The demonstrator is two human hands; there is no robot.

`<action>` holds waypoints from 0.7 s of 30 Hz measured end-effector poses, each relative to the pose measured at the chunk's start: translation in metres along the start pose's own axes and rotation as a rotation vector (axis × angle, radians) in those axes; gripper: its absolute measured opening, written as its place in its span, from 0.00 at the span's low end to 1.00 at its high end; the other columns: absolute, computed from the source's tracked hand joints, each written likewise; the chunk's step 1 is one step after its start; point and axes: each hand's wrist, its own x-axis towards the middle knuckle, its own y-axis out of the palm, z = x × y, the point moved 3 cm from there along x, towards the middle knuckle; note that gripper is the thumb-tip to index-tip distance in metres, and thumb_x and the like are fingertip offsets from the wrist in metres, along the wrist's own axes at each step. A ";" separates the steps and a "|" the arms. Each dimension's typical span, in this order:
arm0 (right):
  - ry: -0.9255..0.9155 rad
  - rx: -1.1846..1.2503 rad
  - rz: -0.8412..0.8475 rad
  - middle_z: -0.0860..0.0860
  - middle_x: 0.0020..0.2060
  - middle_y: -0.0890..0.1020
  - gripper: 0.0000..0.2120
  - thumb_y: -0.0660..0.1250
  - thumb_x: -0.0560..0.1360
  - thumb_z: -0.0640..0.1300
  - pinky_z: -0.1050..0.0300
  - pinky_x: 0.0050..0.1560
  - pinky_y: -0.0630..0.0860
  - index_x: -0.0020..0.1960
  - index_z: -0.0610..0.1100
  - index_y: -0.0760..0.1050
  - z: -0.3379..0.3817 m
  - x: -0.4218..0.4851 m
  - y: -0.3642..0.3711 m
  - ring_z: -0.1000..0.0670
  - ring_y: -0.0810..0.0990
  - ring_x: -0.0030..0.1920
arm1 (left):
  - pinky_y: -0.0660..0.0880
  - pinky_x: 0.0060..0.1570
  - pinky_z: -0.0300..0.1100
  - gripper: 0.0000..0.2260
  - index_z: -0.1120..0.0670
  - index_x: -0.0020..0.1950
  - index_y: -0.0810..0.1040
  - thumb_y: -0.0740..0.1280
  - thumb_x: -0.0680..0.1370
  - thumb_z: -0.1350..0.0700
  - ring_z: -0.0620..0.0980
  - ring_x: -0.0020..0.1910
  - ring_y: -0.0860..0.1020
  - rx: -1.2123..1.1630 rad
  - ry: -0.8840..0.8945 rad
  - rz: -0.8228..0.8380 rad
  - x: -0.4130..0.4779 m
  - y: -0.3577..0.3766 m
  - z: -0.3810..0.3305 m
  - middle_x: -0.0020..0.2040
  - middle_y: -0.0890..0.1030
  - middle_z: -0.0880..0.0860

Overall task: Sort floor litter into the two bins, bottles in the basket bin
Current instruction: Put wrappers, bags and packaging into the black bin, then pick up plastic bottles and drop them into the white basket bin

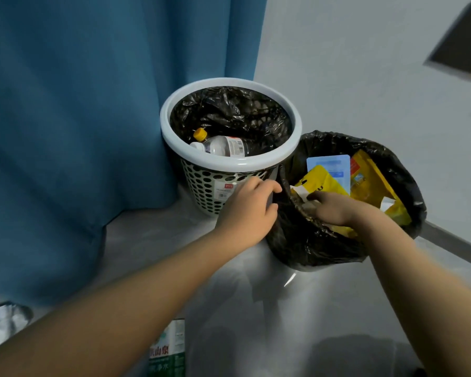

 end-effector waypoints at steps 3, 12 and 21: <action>-0.023 -0.067 -0.218 0.45 0.71 0.67 0.26 0.59 0.76 0.59 0.43 0.70 0.61 0.71 0.52 0.63 0.012 -0.012 -0.017 0.39 0.63 0.70 | 0.71 0.61 0.51 0.13 0.53 0.61 0.74 0.63 0.77 0.58 0.51 0.62 0.72 -0.018 -0.009 0.029 -0.004 -0.004 0.013 0.60 0.74 0.52; -0.570 0.239 -0.501 0.48 0.58 0.78 0.17 0.65 0.74 0.49 0.49 0.63 0.68 0.62 0.47 0.74 0.101 -0.077 -0.012 0.46 0.72 0.62 | 0.70 0.55 0.39 0.12 0.54 0.60 0.76 0.65 0.76 0.58 0.48 0.55 0.75 0.024 -0.098 0.112 -0.035 -0.033 0.070 0.57 0.74 0.52; -0.681 0.267 -0.073 0.48 0.62 0.75 0.17 0.63 0.76 0.49 0.56 0.63 0.68 0.64 0.46 0.73 0.174 -0.059 0.124 0.47 0.72 0.63 | 0.70 0.54 0.38 0.12 0.54 0.60 0.76 0.64 0.77 0.57 0.47 0.56 0.74 0.144 -0.323 0.203 -0.122 -0.043 0.170 0.56 0.74 0.51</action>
